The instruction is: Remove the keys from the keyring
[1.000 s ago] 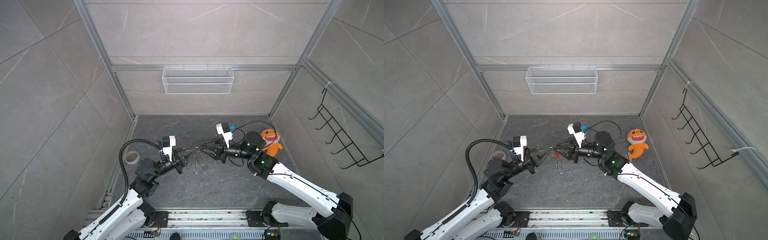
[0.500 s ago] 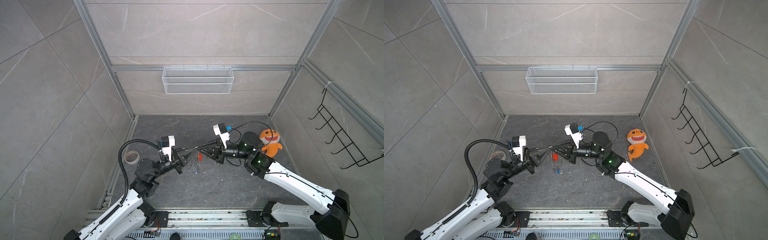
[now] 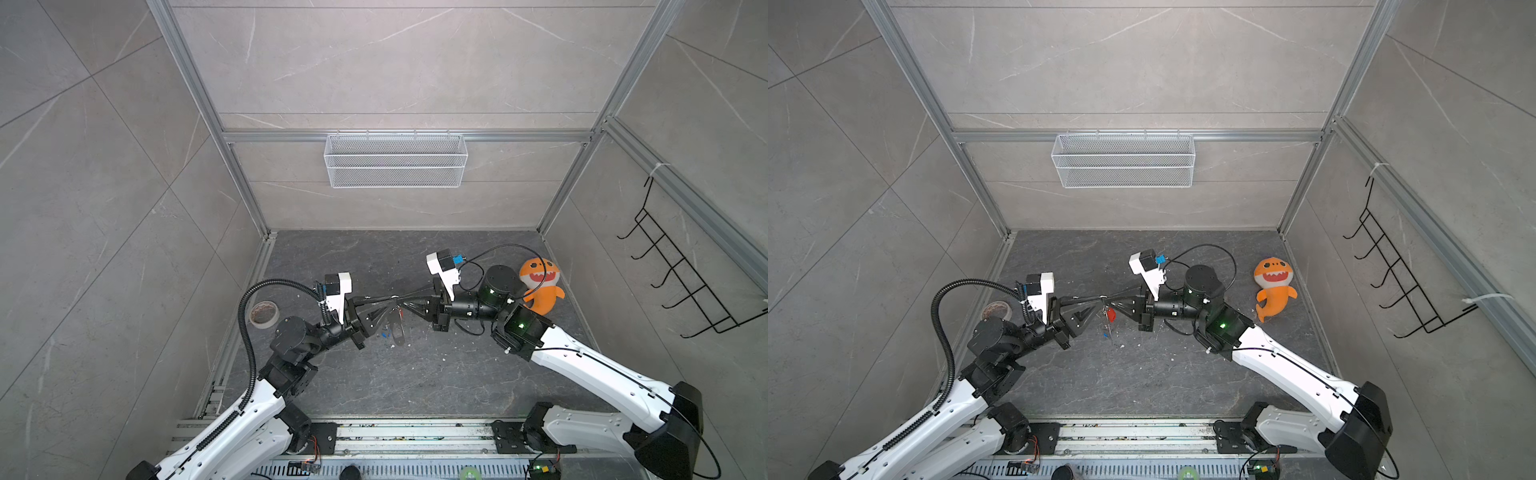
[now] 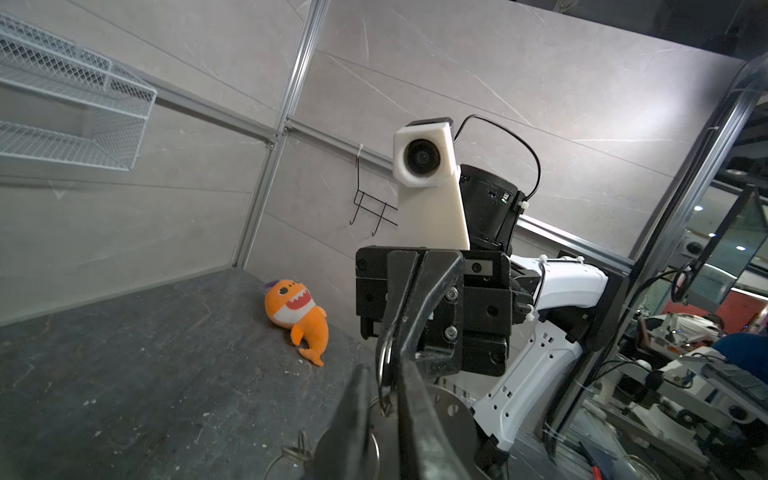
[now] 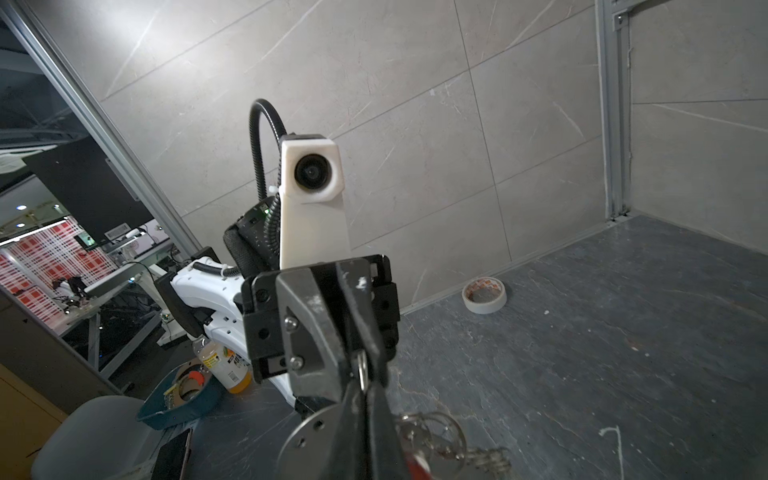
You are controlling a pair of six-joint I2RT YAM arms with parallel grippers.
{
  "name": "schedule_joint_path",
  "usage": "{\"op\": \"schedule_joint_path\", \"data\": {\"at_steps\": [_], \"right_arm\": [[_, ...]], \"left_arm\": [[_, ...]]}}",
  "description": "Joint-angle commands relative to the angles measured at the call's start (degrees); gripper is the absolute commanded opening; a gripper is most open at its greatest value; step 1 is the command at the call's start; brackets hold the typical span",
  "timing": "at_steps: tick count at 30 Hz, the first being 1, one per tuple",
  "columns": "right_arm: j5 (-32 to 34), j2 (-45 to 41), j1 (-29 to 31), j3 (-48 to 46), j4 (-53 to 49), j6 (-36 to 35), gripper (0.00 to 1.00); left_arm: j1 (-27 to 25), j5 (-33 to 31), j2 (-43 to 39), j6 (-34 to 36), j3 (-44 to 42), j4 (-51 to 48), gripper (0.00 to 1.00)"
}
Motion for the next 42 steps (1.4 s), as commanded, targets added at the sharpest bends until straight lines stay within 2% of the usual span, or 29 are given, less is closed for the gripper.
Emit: {"op": "schedule_joint_path", "data": {"at_steps": [1, 7, 17, 22, 31, 42], "right_arm": [[2.45, -2.39, 0.24, 3.33, -12.02, -6.06, 0.0], [4.28, -0.82, 0.26, 13.89, -37.81, -17.92, 0.0], [1.65, 4.93, 0.27, 25.0, -56.54, -27.2, 0.0], [1.49, 5.94, 0.23, 27.34, -58.84, -28.65, 0.0], [0.96, 6.06, 0.23, 28.31, -59.1, -29.12, 0.0], [1.32, 6.5, 0.25, 29.72, -58.44, -28.73, 0.0]], "left_arm": [[-0.01, -0.37, -1.36, 1.9, 3.4, -4.05, 0.31], [0.0, 1.95, -2.16, 4.42, 5.27, -11.92, 0.33], [0.0, 12.02, 2.3, 8.11, 10.88, -18.89, 0.32], [-0.13, 15.6, 3.98, 8.14, 11.4, -18.52, 0.31], [-0.76, 18.29, 6.76, 8.26, 12.81, -19.05, 0.29], [-1.62, 18.42, 8.11, 8.48, 13.17, -19.55, 0.26]]}}
